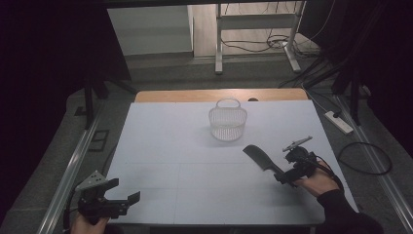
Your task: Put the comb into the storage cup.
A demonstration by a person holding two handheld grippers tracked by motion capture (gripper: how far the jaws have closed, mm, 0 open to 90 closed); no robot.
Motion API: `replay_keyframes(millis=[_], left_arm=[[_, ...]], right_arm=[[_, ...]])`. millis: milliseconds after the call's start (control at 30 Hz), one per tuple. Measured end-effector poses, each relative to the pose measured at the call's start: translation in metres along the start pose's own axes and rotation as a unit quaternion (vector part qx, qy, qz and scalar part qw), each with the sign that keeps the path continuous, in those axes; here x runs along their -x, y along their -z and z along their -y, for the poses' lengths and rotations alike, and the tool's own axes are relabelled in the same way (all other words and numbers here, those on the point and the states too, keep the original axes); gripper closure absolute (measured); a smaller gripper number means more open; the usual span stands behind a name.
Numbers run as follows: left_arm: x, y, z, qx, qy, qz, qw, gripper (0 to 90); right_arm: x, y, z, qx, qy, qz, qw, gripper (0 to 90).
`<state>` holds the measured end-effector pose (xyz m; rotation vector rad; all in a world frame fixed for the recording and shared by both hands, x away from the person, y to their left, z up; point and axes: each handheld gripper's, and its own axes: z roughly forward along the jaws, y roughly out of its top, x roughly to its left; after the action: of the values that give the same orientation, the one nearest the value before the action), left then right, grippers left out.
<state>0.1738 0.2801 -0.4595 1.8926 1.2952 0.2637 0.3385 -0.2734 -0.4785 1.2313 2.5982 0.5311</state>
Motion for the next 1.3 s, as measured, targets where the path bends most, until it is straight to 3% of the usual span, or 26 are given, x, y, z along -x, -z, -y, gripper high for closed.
replay_keyframes(millis=[567,967,1033,1067,1100,1133,1167,1200,1267,1300], left_arm=[[0.0,0.0,0.0,0.0,-0.001,0.001,1.0,2.0],[0.0,0.0,0.0,-0.001,-0.001,0.001,1.0,2.0],[0.0,0.0,0.0,-0.001,0.0,0.001,1.0,2.0],[0.0,0.0,0.0,-0.001,0.0,0.001,1.0,2.1],[0.0,0.0,0.0,-0.001,-0.001,0.001,1.0,2.1],[0.0,0.0,0.0,-0.001,-0.001,0.0,1.0,2.1],[0.0,0.0,0.0,-0.001,-0.001,0.0,1.0,2.1],[0.0,0.0,0.0,-0.001,-0.001,0.001,1.0,2.1],[0.0,0.0,0.0,-0.001,-0.001,0.0,1.0,2.1],[0.0,0.0,0.0,-0.001,-0.001,0.0,1.0,2.1]], right_arm=[[0.0,-0.029,0.008,-0.047,0.017,-0.007,0.9987,0.0],[-0.001,-0.029,0.007,-0.051,0.012,-0.005,0.9986,2.1],[-0.003,-0.025,0.005,-0.052,0.019,-0.009,0.9984,14.5],[-0.003,-0.025,0.005,-0.052,0.019,-0.009,0.9984,14.5],[-0.004,-0.023,0.005,-0.05,0.021,-0.01,0.9985,21.1],[-0.004,-0.021,0.004,-0.051,0.021,-0.009,0.9984,28.1],[-0.002,-0.018,0.003,-0.051,0.018,-0.009,0.9985,42.5],[-0.002,-0.018,0.003,-0.051,0.018,-0.009,0.9985,42.5],[0.0,-0.016,0.003,-0.049,0.012,-0.008,0.9987,52.2],[0.002,-0.015,0.002,-0.05,0.012,-0.007,0.9987,65.6]])
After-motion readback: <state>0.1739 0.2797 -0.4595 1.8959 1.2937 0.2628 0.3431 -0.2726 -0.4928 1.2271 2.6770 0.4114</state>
